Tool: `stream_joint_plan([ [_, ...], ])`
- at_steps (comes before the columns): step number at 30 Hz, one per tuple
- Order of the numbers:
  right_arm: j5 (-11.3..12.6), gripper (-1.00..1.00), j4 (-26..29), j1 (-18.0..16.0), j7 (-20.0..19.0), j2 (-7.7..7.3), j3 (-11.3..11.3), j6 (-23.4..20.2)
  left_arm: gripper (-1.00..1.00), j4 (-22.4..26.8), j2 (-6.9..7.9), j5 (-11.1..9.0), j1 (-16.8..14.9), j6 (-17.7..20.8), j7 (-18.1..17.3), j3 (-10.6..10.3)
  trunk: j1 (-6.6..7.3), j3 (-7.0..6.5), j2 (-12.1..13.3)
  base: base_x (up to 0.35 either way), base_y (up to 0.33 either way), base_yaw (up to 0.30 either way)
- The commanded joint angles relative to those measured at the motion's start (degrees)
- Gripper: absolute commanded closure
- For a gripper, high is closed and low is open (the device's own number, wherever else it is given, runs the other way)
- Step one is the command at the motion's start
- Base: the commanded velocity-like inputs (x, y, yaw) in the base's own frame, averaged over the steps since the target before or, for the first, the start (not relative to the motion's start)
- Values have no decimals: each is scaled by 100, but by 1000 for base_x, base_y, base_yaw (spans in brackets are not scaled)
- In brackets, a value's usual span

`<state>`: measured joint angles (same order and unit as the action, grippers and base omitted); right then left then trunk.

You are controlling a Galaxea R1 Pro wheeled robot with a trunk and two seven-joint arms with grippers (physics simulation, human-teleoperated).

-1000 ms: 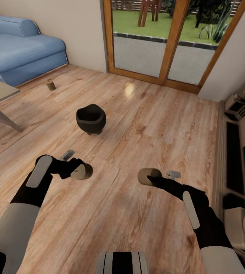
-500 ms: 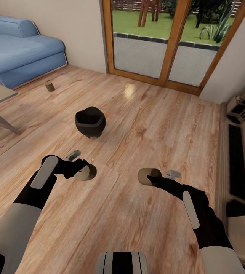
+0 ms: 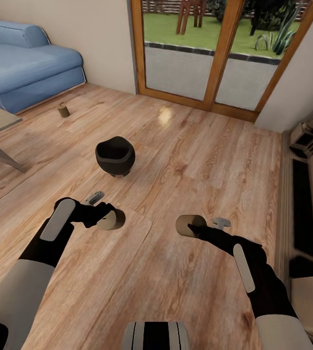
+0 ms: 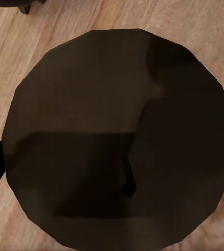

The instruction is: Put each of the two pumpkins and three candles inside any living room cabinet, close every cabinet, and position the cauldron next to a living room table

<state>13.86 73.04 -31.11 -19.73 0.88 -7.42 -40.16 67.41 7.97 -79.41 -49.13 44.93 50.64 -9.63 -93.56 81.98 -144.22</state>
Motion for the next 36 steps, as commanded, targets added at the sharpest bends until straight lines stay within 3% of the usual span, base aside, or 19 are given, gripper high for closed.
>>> stream_joint_plan([
  [1,6,100,0,0,4,0,-1,0,100,0,-4,4,0,1,-3,-1,0,0,0,0,0,0],
  [8,11,100,0,0,4,0,-5,0,100,-8,-13,4,4,-2,-10,-7,0,0,0,0,0,0],
  [36,11,100,-15,0,4,18,3,8,100,-61,-60,13,9,16,-19,-21,72,-620,37,0,0,0],
])
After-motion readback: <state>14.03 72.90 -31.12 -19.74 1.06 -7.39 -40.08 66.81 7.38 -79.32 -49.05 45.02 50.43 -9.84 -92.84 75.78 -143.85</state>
